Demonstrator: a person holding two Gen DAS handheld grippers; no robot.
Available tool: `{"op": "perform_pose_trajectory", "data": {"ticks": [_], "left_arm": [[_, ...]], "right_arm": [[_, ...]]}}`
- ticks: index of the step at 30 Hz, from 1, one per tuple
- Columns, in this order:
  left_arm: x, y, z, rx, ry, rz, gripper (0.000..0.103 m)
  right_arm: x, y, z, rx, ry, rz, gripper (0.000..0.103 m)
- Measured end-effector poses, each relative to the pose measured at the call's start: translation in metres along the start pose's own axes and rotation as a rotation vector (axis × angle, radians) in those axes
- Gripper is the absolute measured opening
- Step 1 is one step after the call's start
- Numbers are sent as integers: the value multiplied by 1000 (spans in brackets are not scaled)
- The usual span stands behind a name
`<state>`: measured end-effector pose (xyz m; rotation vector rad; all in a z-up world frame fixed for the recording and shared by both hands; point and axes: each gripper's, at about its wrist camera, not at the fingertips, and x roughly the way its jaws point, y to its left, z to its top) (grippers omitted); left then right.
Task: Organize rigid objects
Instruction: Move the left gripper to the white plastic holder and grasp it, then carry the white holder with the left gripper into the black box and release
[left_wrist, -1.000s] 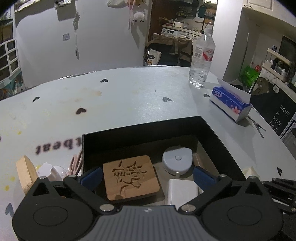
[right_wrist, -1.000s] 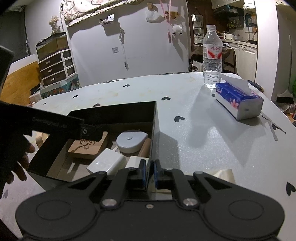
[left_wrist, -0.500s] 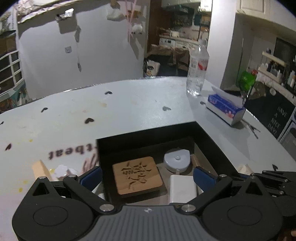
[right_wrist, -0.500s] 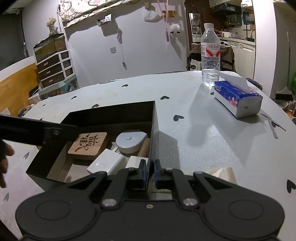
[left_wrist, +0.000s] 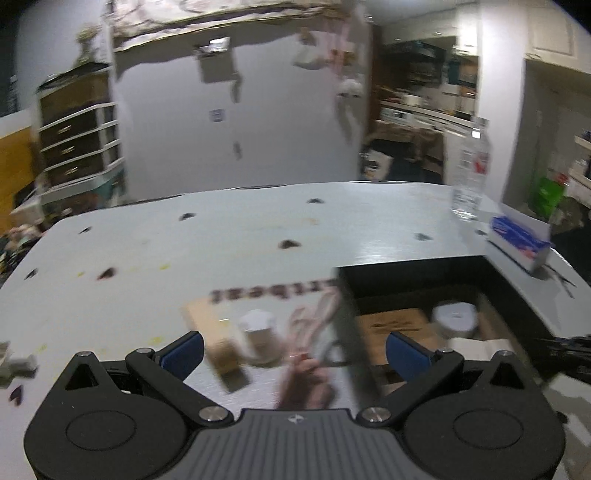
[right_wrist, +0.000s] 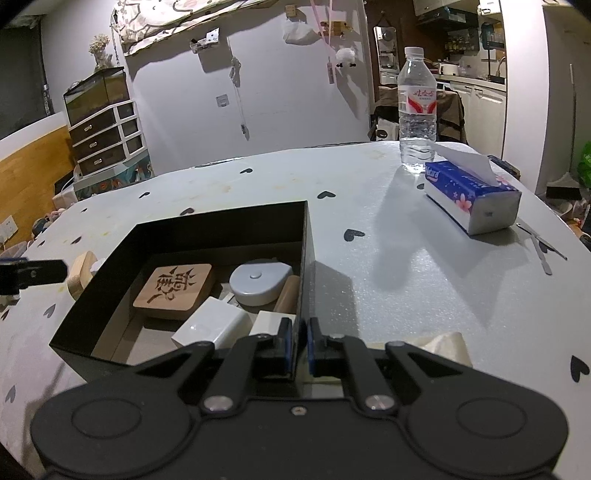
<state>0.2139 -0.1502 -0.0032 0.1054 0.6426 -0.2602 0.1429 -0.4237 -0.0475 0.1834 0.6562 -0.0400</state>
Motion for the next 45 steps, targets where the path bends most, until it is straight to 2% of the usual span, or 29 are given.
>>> {"op": "perform_pose_trajectory", "data": {"ticks": [7,13,18,21,26,29,34,38,45], "left_arm": [[6,62,-14,-116,38,161,103],[8,123,-28,-197,62,344,103],[9,178,-37,-239,70,481,103],[9,208,-42,-264,68,532,103],[18,251,-45,-242,40,540,103],[25,267,-45,-213,20,480,103],[40,280,-44,-143,28,403,103],[51,290,-45,-110,49,395,103],[56,304,-47,-133,49,340,103]], "right_arm": [[0,0,0,0,0,0,8],[0,2,2,-5,7,-15,8],[1,2,3,2,10,-19,8],[2,2,3,8,12,-20,8],[6,4,4,9,23,-36,7],[8,5,4,15,28,-42,7],[11,5,4,25,36,-50,7],[14,7,4,24,43,-58,7],[16,6,4,27,51,-63,7]]}}
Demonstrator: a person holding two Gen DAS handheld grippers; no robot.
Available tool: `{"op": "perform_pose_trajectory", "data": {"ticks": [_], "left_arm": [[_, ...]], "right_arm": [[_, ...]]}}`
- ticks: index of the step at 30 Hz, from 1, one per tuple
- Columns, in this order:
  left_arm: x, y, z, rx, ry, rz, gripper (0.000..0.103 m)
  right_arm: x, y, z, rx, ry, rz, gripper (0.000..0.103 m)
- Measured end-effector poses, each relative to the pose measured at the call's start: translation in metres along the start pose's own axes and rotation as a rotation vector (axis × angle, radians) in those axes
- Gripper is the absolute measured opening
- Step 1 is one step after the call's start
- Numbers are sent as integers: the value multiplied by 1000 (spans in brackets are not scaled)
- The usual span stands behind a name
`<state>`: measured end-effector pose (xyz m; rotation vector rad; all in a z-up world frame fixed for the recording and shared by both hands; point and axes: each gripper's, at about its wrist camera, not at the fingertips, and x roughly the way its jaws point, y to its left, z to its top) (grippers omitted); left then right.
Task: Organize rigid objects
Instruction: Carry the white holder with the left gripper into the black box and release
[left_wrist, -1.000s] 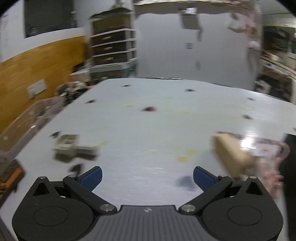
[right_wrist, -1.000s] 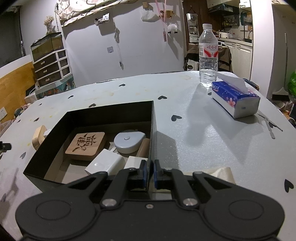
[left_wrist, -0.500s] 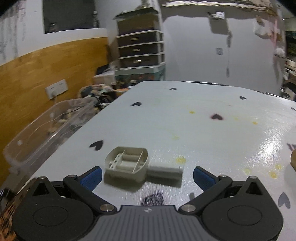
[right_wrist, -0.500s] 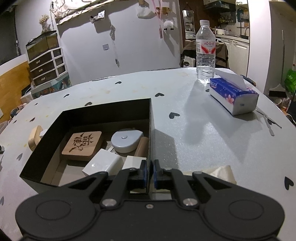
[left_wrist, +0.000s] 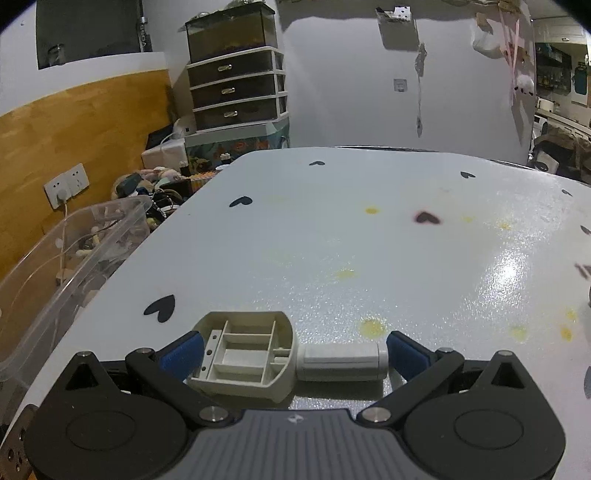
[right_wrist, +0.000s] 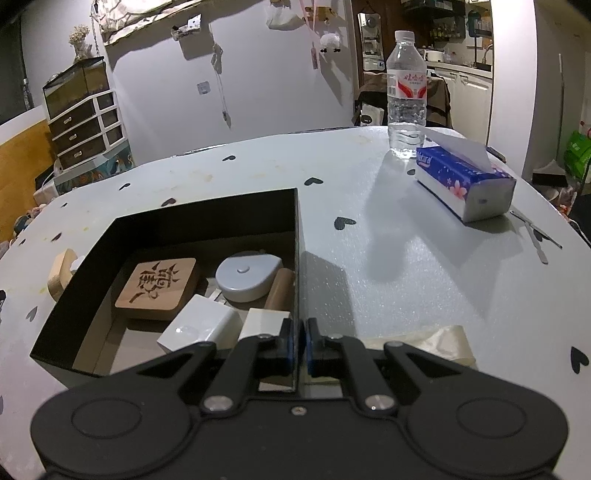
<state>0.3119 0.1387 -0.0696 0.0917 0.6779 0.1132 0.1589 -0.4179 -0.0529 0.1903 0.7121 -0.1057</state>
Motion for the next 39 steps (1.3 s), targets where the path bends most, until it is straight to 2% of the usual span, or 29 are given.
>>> {"op": "perform_pose_trajectory", "data": {"ticks": [12,21,28,33,36,39], "left_arm": [[-19,-19,-12,15,-15,-21,100],[-48,-62,-17,17,-45,-103,100],[-82,-104,-5,36,-97,-168,100],[-108,-141,7,73,-151,-275,100],[-122,-168,14,118,-184,-371,100],[-134,-193,17,159,-191,-505,100]], "right_arm": [[0,0,0,1,0,0,7],[0,0,0,3,-1,2,7],[1,1,0,3,-2,3,7],[0,0,0,2,-1,3,7],[1,1,0,3,-3,5,7],[0,1,0,3,-3,9,7]]}}
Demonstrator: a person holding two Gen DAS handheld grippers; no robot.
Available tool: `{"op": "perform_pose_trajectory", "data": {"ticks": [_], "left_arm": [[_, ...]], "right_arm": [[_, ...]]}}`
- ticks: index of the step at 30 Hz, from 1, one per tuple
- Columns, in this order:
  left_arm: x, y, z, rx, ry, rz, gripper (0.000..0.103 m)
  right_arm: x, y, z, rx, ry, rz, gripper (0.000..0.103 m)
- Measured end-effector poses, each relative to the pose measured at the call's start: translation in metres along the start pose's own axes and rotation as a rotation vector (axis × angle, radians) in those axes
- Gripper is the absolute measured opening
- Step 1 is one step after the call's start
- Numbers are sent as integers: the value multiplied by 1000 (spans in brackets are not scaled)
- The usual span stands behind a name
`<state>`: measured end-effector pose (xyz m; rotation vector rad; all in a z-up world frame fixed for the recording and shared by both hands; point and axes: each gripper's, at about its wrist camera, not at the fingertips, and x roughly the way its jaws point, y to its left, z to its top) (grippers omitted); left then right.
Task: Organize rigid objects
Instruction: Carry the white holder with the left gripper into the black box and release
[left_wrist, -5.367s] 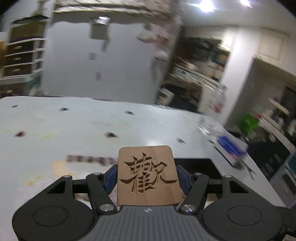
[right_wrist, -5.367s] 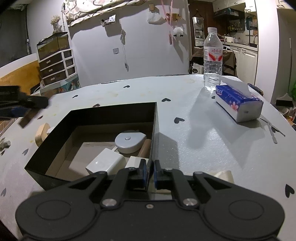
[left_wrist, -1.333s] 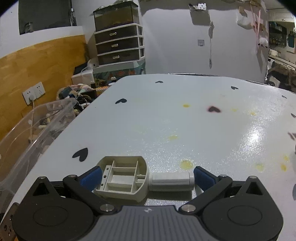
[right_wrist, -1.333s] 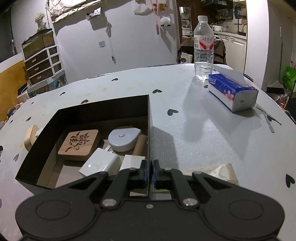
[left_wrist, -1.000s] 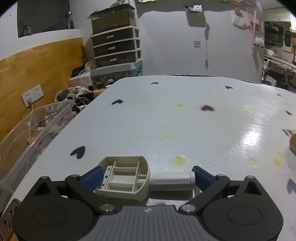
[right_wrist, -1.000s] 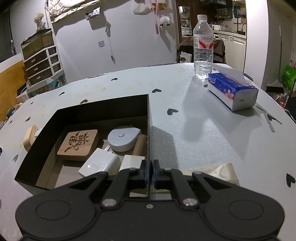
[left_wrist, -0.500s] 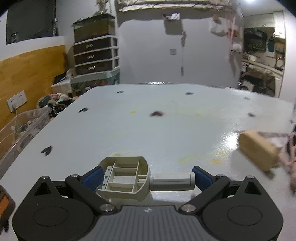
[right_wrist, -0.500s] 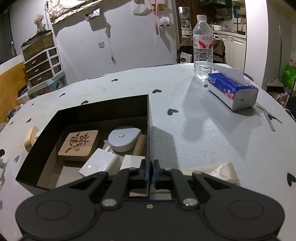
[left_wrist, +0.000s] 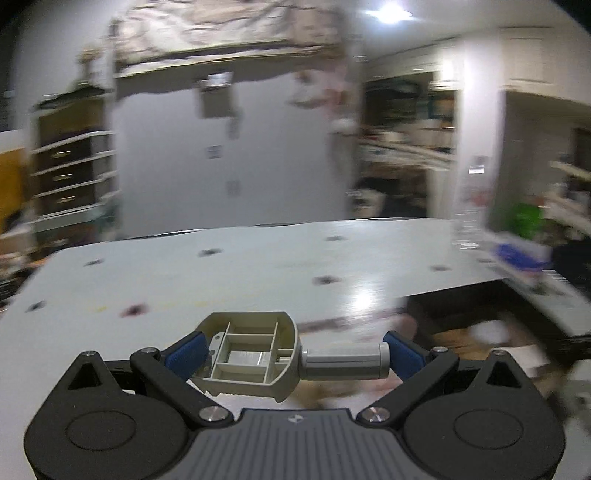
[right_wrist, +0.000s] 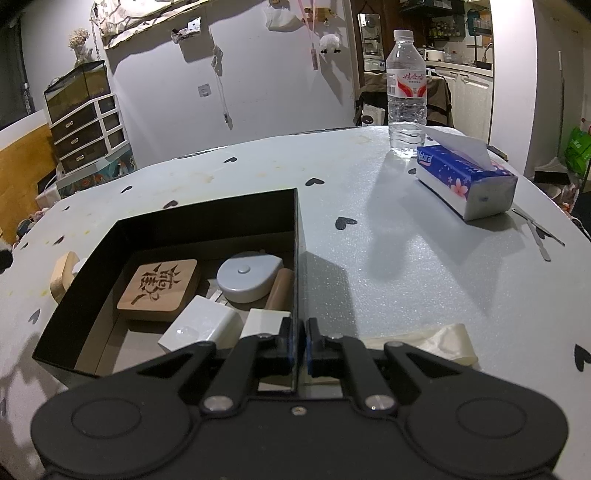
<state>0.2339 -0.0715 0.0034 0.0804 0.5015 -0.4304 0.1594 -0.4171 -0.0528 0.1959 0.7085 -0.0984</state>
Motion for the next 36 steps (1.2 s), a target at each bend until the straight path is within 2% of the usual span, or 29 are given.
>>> {"op": "perform_pose_trajectory", "data": {"ticks": [7,11,20,23,31,36], "left_arm": [[7,-66,21,37,37,-272,100],[18,-98,25,117,99,-395,100],[67,-142,18,89,376,-432,100],[74,-148,16,120,401,-411,100],[84,-153,16,107,447,-370,103],[83,-154,12,121,466,-369,103]], "right_arm": [[0,0,0,0,-1,2,7],[0,-2,0,3,-3,11,8],[-1,-3,-1,6,-6,19,8],[-1,-3,-2,6,-7,23,8],[-1,-7,-2,9,-8,36,9],[0,-7,-1,13,-8,38,9]]}}
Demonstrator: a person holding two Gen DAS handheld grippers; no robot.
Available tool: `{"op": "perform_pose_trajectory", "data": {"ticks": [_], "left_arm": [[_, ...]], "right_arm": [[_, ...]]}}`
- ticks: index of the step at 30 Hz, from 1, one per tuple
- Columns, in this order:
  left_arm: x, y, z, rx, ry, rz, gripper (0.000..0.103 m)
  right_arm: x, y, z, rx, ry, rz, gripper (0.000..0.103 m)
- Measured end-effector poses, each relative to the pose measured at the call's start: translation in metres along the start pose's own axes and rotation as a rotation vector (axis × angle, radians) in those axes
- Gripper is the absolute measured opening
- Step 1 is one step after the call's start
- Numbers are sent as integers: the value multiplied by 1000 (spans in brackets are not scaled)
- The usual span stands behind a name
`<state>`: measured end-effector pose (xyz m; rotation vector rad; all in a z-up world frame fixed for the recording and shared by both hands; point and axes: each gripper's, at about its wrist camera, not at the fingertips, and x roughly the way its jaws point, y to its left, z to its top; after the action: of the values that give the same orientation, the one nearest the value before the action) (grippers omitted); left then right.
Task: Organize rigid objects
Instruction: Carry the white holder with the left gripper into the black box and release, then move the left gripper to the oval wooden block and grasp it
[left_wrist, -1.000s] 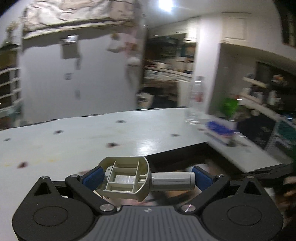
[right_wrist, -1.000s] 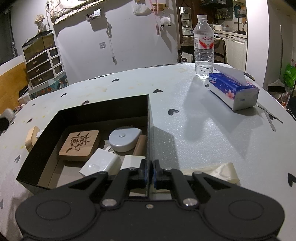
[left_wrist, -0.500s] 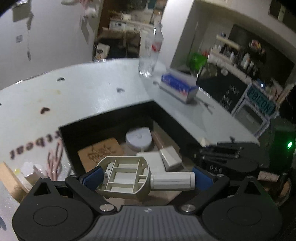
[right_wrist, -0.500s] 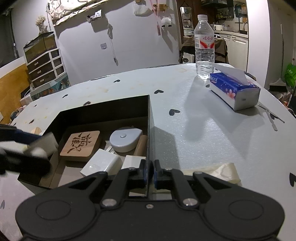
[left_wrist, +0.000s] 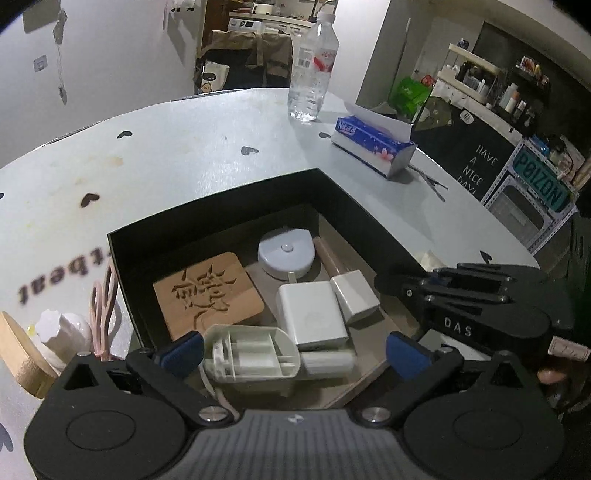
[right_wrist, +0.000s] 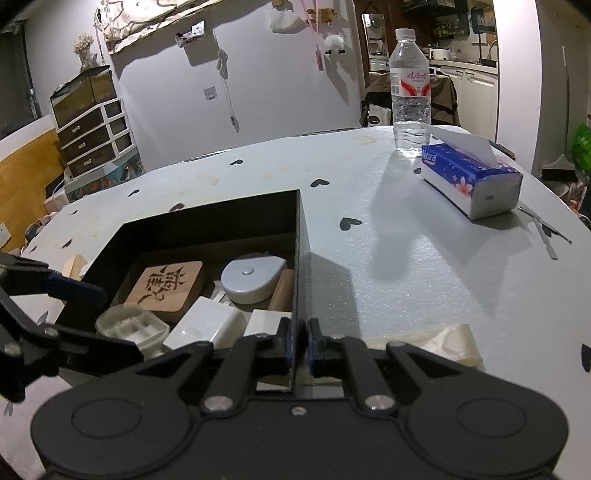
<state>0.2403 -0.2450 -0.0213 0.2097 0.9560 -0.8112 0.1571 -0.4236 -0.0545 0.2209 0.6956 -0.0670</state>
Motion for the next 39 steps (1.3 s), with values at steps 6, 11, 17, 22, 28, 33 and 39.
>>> {"op": "perform_pose_trajectory", "data": {"ticks": [6,11,17,22,28,33,39], "left_arm": [[-4,-3,-3,14,8,-10,103],[-8,-5,-4,18,13,-16,103],[-14,-6,-6,18,13,-17,103],[-31,-8,-13,38,-20,6,103],[-52,5,-25,35,-60,38,103],[-64,30,-37,-2,-96,110,103],[-75,73,-46,-104,-143,226,103]], "right_arm": [[0,-1,0,0,0,0,9],[0,0,0,1,0,0,9],[0,0,0,0,-1,0,9],[0,0,0,1,-1,0,9],[0,0,0,1,-1,0,9],[0,1,0,1,-1,0,9],[0,1,0,2,-1,0,9]]}}
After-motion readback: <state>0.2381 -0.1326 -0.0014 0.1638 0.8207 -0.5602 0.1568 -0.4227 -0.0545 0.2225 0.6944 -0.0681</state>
